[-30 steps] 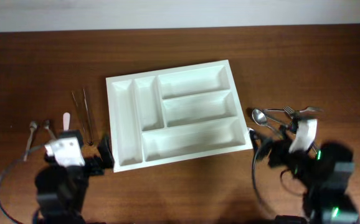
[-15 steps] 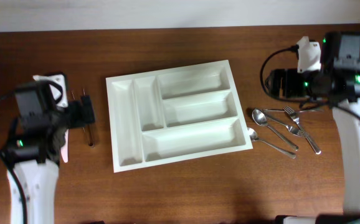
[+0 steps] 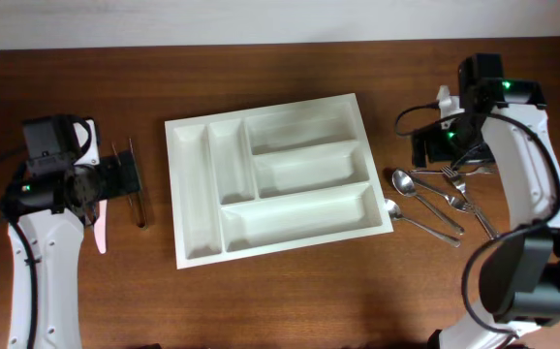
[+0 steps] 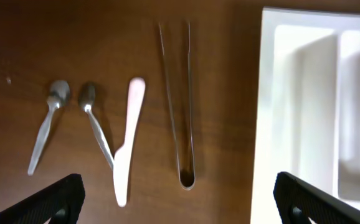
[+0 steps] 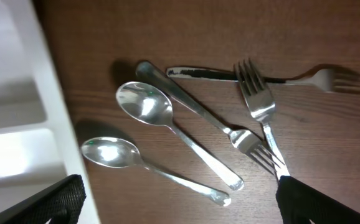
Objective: Pack container
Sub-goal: 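Raise the right gripper and move it over the spoons right of the tray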
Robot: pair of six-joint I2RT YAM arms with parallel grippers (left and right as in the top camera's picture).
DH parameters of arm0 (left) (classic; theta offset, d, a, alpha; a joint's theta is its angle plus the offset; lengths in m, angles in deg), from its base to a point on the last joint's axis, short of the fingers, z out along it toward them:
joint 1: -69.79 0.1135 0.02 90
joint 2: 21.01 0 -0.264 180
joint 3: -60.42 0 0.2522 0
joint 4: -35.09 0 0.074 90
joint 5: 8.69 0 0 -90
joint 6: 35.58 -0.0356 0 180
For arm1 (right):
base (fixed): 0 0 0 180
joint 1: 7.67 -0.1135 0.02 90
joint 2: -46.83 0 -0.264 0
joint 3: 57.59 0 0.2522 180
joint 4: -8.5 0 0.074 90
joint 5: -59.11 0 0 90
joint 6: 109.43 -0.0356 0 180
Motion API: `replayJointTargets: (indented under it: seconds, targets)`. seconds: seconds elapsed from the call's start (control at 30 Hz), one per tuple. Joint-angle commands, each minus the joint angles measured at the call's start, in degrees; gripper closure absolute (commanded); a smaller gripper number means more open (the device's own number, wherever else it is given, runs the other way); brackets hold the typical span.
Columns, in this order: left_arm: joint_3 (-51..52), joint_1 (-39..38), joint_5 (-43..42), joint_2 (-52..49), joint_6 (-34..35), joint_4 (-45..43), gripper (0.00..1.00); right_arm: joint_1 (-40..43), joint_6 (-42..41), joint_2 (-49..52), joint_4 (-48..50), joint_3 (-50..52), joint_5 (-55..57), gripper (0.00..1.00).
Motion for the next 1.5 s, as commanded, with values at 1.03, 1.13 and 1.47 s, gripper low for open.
replayJointTargets:
  seconds: [1.03,1.13,1.47]
  targets:
    - [-1.2,0.3,4.8,-0.4,-0.9,1.7,0.01,7.5,3.5,-19.3,4.4,14.7,-4.7,0.05]
    - [-1.2,0.3,4.7,-0.4,-0.9,1.7,0.01,6.7,9.8,-16.4,5.8,15.6,-7.0,0.16]
    - [-1.2,0.3,4.7,-0.4,-0.9,1.7,0.01,-0.1,18.7,-7.0,4.6,15.9,-1.5,0.2]
